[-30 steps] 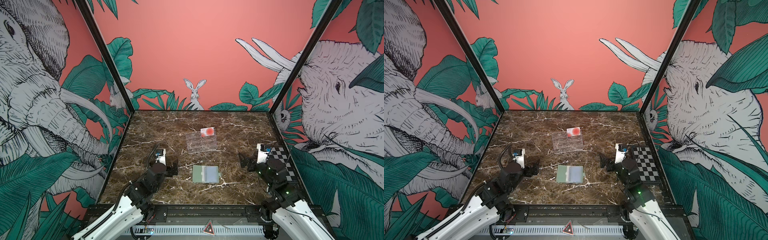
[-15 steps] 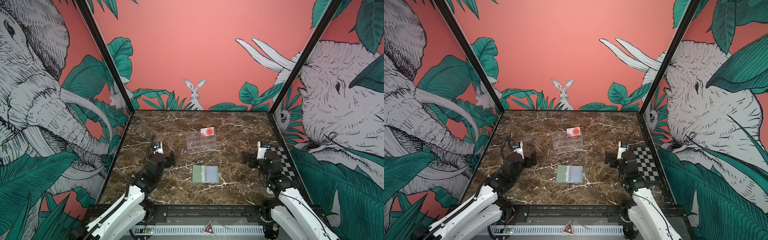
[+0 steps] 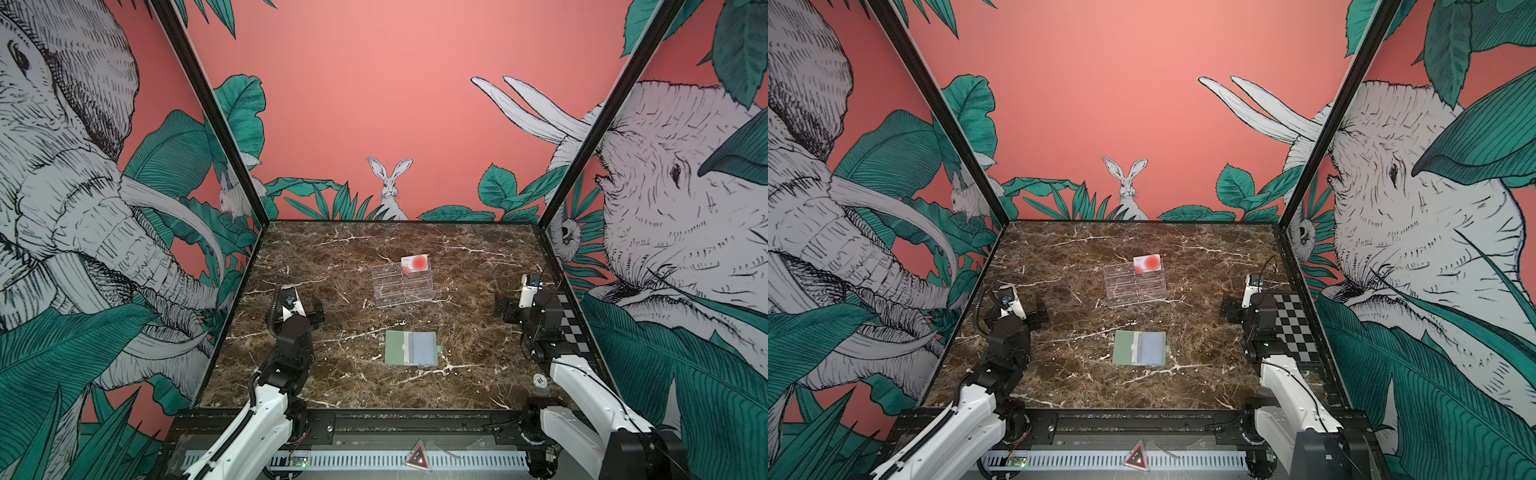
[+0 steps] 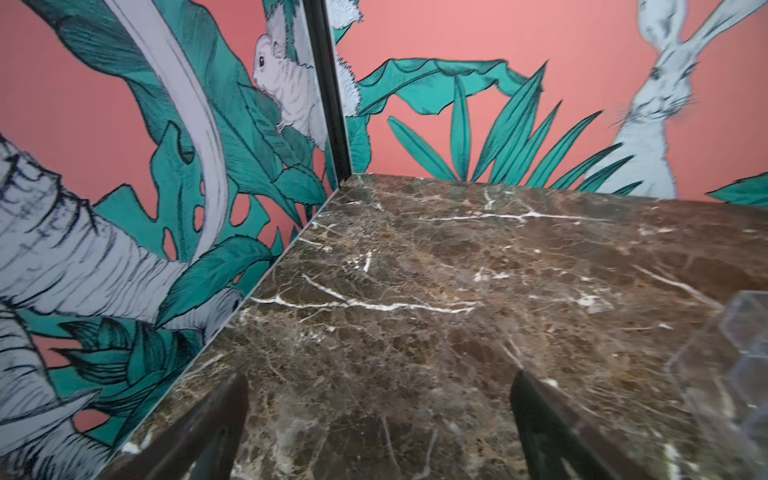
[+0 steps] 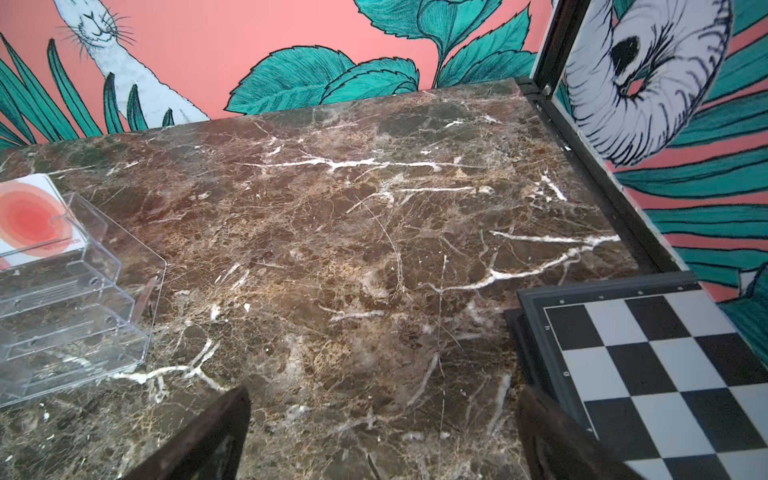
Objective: Take the credit cards out of the card holder
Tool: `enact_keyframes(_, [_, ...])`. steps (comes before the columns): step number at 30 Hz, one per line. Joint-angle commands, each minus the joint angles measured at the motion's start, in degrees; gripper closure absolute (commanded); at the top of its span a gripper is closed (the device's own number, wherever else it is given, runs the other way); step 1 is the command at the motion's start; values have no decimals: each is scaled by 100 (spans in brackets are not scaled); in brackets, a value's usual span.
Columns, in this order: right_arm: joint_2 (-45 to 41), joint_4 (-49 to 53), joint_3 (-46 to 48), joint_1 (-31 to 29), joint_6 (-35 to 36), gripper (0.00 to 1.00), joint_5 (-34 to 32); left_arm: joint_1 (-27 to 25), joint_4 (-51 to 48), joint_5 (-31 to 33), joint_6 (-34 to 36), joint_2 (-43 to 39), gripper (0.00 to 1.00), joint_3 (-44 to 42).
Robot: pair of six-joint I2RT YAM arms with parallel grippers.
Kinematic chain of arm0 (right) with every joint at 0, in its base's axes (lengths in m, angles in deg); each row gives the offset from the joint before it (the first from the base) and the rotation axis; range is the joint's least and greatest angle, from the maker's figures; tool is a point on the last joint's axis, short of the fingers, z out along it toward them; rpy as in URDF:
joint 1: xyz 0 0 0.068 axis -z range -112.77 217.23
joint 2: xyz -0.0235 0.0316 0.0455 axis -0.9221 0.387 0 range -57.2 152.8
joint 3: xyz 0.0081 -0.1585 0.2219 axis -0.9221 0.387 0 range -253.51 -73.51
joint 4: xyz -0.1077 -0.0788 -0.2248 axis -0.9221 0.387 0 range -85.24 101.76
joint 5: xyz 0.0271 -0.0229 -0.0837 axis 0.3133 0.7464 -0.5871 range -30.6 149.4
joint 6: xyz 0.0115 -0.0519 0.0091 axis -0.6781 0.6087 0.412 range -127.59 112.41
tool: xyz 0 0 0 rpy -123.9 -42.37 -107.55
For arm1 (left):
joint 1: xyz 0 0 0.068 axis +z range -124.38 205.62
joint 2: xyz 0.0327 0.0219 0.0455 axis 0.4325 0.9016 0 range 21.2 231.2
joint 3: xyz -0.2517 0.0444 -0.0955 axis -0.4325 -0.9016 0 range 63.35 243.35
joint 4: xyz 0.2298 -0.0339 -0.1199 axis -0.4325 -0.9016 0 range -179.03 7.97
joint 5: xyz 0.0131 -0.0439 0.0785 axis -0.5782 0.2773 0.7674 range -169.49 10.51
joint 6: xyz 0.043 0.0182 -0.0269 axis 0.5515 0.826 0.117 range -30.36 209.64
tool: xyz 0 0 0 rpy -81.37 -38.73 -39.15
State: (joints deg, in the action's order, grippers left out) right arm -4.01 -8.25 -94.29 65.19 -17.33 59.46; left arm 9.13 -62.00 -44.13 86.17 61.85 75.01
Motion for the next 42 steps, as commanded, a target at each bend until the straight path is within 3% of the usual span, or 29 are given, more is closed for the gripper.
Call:
enact_keyframes(1, [-100, -794, 309, 99, 283, 2, -222, 573, 918, -540, 289, 570, 1, -66])
enact_keyframes(6, [575, -1694, 494, 132, 586, 2, -372, 952, 2027, -980, 565, 2220, 1, 163])
enact_keyframes(11, [2001, -3112, 384, 133, 591, 2, -163, 968, 3261, -1578, 910, 3879, 1, 572])
enact_keyframes(13, [2139, -2778, 97, 133, 752, 2, -327, 990, 3683, -1774, 925, 4349, 1, 620])
enact_keyframes(16, [2375, -3553, 250, 138, 912, 2, -491, 990, 3902, -2038, 1052, 4852, 1, 797])
enact_keyframes(19, [2834, -4256, 453, 152, 981, 2, -285, 1007, 3479, -2192, 1055, 4812, 1, 934])
enact_keyframes(24, [3521, -5322, 633, 137, 984, 2, -266, 1104, 3758, -2630, 1099, 4824, 1, 799])
enact_keyframes(29, [3408, -4154, 131, 149, 609, 2, -1179, 1148, 3692, -2882, 1150, 4818, 1, 833])
enact_keyframes(31, [3371, -3755, -58, 138, 683, 2, -1034, 1156, 3646, -2933, 1168, 4826, 1, 854])
enact_keyframes(35, [3377, -3806, -42, 141, 689, 2, -1017, 1156, 3100, -2628, 1032, 4831, 1, 1149])
enact_keyframes(42, [3393, -3779, -71, 91, 718, 2, -1121, 1205, 3068, -2711, 1013, 4835, 1, 1163])
